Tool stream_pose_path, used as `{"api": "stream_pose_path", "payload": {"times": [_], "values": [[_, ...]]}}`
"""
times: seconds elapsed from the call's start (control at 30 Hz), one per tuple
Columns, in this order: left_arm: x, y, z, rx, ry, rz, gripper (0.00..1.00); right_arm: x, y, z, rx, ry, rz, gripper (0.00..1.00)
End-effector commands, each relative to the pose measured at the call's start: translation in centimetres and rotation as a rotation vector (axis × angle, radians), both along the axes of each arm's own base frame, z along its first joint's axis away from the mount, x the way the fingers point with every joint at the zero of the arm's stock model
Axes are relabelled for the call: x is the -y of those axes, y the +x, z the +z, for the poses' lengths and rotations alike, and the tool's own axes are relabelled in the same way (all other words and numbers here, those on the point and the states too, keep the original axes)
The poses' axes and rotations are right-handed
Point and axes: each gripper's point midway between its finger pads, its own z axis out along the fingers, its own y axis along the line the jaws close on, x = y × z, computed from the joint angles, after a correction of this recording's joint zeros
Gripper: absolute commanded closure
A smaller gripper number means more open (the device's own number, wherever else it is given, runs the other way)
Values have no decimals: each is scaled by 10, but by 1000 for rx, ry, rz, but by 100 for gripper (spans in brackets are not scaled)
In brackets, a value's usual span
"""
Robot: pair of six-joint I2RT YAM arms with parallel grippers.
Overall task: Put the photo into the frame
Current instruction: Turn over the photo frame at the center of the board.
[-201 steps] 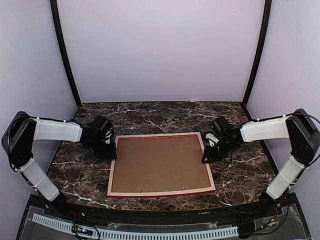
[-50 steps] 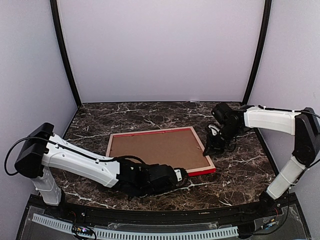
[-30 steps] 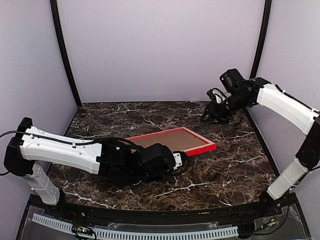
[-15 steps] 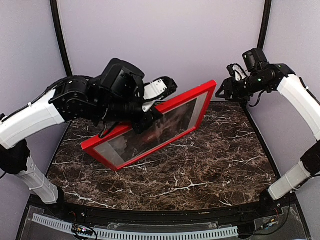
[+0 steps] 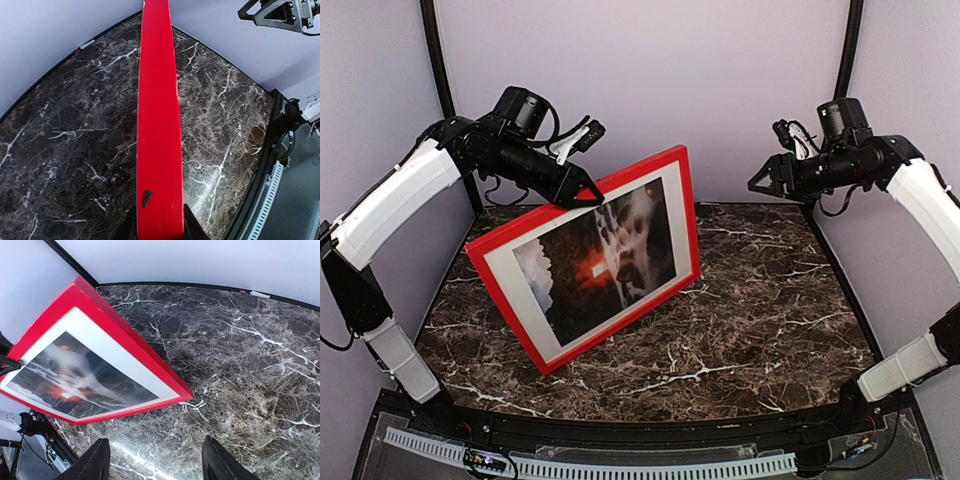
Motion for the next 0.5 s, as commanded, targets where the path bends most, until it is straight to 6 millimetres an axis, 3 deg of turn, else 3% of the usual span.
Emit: {"api": "stream_pose_path", "payload": {"times": [0.0,0.1,0.17,0.47], "values": [[25,-18,49,-67,-246,-247,100,-16,-6,13,85,49,127,35],[34,-23,40,-138,-236,-347,100,-24,-11,14,105,56,192,30],[45,-16,16,-208,-217,-384,100,-29,-12,16,135,60,229,27],[69,4,-25,-339,-241,-470,100,-36,15,16,223,-71,329,17]]}}
